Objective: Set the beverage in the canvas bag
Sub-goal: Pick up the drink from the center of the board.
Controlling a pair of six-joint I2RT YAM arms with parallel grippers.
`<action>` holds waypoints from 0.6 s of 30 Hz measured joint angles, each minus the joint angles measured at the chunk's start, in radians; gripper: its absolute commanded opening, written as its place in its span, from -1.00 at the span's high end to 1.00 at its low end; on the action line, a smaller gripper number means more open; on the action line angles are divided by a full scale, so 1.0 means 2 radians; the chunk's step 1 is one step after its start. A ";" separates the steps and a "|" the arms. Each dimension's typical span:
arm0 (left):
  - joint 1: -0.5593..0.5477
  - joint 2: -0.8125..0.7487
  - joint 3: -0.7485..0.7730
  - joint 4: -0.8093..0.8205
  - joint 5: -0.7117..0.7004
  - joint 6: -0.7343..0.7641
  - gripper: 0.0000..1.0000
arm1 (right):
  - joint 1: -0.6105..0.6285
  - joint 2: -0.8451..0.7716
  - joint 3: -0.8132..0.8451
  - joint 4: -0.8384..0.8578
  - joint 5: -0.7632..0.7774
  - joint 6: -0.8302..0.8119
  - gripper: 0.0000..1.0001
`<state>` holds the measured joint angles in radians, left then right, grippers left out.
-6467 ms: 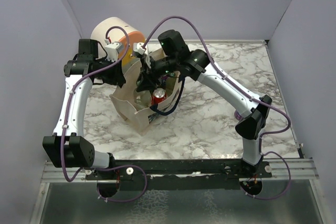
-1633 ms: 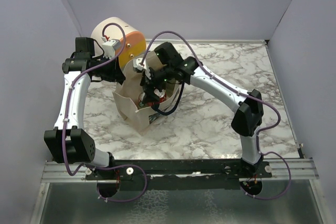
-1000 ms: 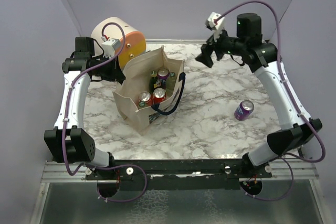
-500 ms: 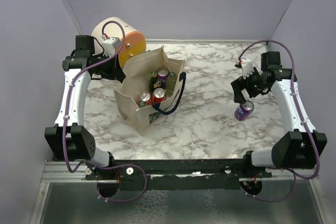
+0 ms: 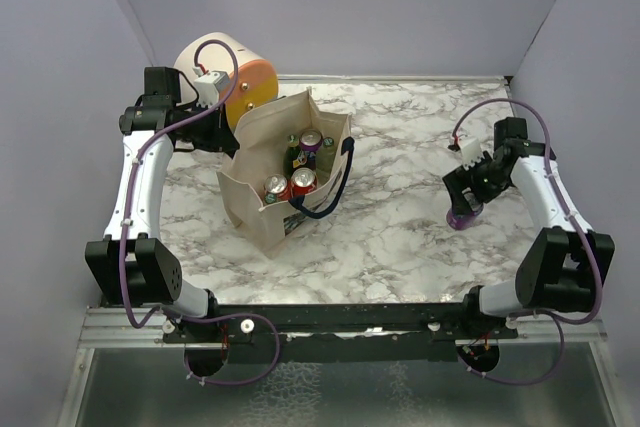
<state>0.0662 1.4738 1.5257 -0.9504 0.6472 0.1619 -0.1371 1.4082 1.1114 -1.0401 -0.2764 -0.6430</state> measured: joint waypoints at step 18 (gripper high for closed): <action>-0.001 0.000 0.000 0.000 0.000 0.000 1.00 | -0.001 0.017 -0.035 0.047 0.005 0.015 0.36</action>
<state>0.0650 1.4738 1.5257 -0.9504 0.6476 0.1619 -0.1394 1.4418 1.0424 -0.9455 -0.2661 -0.6125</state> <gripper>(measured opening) 0.040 0.659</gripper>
